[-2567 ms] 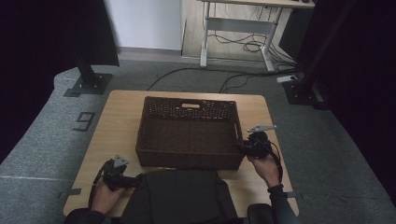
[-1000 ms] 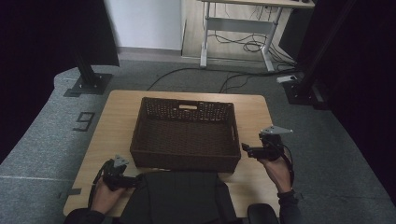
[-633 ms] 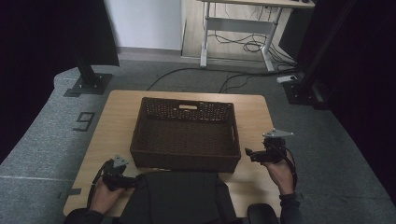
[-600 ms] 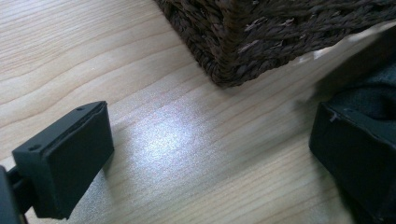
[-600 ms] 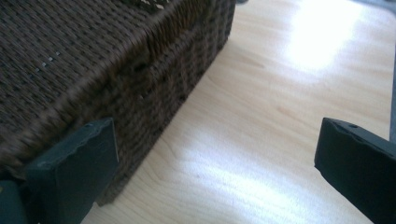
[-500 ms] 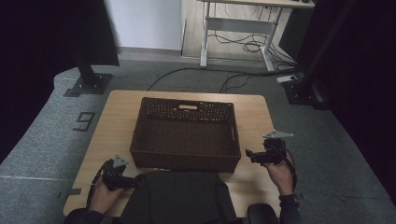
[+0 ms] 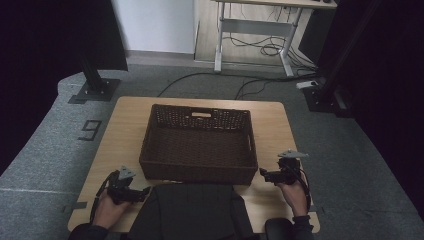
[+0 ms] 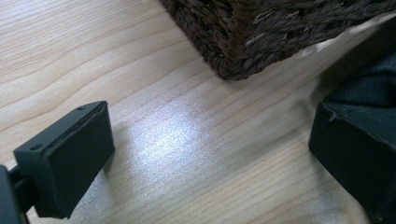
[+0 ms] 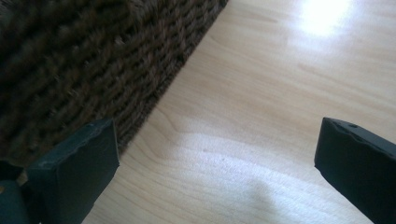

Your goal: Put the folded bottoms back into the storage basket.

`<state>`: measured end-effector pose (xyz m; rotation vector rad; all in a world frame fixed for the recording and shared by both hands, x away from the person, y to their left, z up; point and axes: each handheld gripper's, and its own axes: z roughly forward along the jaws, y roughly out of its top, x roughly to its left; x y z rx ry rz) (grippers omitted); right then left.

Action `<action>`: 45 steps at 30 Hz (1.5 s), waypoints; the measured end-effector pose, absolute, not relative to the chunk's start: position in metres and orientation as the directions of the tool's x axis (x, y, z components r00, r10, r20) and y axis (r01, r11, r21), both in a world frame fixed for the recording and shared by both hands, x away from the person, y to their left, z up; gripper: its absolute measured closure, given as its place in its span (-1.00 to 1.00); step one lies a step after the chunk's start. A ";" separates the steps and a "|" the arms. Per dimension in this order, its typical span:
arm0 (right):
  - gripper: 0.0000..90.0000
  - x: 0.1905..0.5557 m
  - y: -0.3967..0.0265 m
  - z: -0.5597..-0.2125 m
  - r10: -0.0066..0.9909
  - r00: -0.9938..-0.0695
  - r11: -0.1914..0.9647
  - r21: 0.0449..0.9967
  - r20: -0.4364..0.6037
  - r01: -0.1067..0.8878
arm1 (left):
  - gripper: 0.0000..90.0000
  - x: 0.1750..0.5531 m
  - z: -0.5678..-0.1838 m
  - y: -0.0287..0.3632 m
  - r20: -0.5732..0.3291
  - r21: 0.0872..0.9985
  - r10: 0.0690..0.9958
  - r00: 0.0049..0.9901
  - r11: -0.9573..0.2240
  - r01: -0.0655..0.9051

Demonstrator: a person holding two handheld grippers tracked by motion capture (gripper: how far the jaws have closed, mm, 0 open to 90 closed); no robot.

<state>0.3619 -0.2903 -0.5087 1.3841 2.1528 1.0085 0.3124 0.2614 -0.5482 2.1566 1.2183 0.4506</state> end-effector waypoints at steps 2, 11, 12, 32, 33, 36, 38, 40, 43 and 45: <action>-1.00 0.362 -0.290 -0.515 0.897 -0.438 0.257 0.734 0.061 0.628 | -1.00 0.312 -0.548 0.261 -0.005 0.657 0.855 0.518 -0.388 0.646; -1.00 0.361 -0.287 -0.536 0.898 -0.435 0.264 0.711 0.065 0.652 | -1.00 0.312 -0.548 0.261 -0.004 0.658 0.855 0.518 -0.388 0.646; -1.00 0.361 -0.286 -0.538 0.897 -0.437 0.267 0.709 0.064 0.652 | -1.00 0.312 -0.548 0.261 -0.004 0.658 0.855 0.518 -0.388 0.646; -1.00 0.359 -0.283 -0.557 0.901 -0.433 0.296 0.715 0.010 0.633 | -1.00 0.312 -0.548 0.260 -0.004 0.657 0.861 0.508 -0.381 0.651; -1.00 0.359 -0.283 -0.557 0.902 -0.431 0.295 0.715 0.010 0.634 | -1.00 0.312 -0.548 0.260 -0.004 0.657 0.862 0.506 -0.379 0.652; -1.00 0.359 -0.283 -0.557 0.902 -0.431 0.294 0.716 0.011 0.634 | -1.00 0.311 -0.548 0.259 -0.005 0.657 0.866 0.500 -0.374 0.655; -1.00 0.359 -0.284 -0.557 0.899 -0.437 0.298 0.715 0.011 0.633 | -1.00 0.311 -0.548 0.259 -0.005 0.656 0.868 0.497 -0.372 0.656; -1.00 0.358 -0.284 -0.557 0.896 -0.444 0.304 0.711 0.013 0.634 | -1.00 0.311 -0.548 0.258 -0.004 0.654 0.869 0.495 -0.372 0.659; -1.00 0.358 -0.285 -0.556 0.896 -0.443 0.299 0.709 0.021 0.639 | -1.00 0.311 -0.548 0.258 -0.006 0.650 0.869 0.495 -0.373 0.662; -1.00 0.357 -0.285 -0.555 0.895 -0.444 0.286 0.706 0.045 0.648 | -1.00 0.310 -0.547 0.258 -0.006 0.645 0.866 0.499 -0.378 0.664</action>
